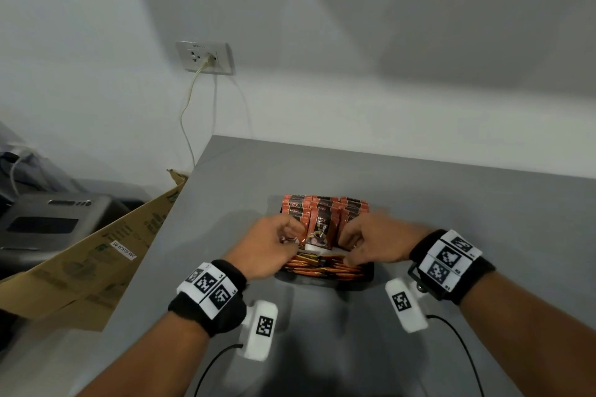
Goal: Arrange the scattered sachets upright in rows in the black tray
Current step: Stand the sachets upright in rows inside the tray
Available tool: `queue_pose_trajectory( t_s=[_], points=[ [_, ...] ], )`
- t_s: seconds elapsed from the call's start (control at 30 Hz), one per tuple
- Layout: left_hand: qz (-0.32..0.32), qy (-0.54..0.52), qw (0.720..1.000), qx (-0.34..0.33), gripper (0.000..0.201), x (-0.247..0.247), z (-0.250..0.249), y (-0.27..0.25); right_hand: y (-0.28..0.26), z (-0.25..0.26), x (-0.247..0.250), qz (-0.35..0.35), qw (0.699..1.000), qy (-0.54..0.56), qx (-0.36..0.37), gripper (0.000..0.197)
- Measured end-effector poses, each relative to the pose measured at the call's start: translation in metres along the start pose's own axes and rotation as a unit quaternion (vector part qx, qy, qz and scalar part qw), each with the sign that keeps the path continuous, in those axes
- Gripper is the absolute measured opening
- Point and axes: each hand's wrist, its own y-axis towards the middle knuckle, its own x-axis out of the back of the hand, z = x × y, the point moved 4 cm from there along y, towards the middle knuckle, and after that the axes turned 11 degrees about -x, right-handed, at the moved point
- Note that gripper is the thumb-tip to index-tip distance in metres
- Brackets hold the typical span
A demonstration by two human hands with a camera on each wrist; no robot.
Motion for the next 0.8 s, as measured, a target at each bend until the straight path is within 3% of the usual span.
queue_pose_trajectory(
  t_s=[0.2,0.33,0.63,0.8],
  points=[
    [0.074,0.043,0.996,-0.002,0.032,-0.019,-0.007,0.002,0.002,-0.002,-0.010,-0.021,1.000,-0.006,-0.002,0.031],
    [0.073,0.057,0.996,-0.006,0.030,-0.020,-0.006,0.000,0.001,-0.001,-0.014,-0.049,0.998,-0.031,0.004,0.022],
    [0.071,0.075,0.995,-0.007,0.031,-0.021,-0.004,0.001,0.003,0.007,-0.024,-0.110,0.988,-0.104,0.011,0.025],
    [0.071,0.073,0.995,-0.009,0.036,-0.023,-0.003,0.001,-0.006,0.004,-0.016,-0.138,0.987,-0.077,0.010,0.021]
  ],
)
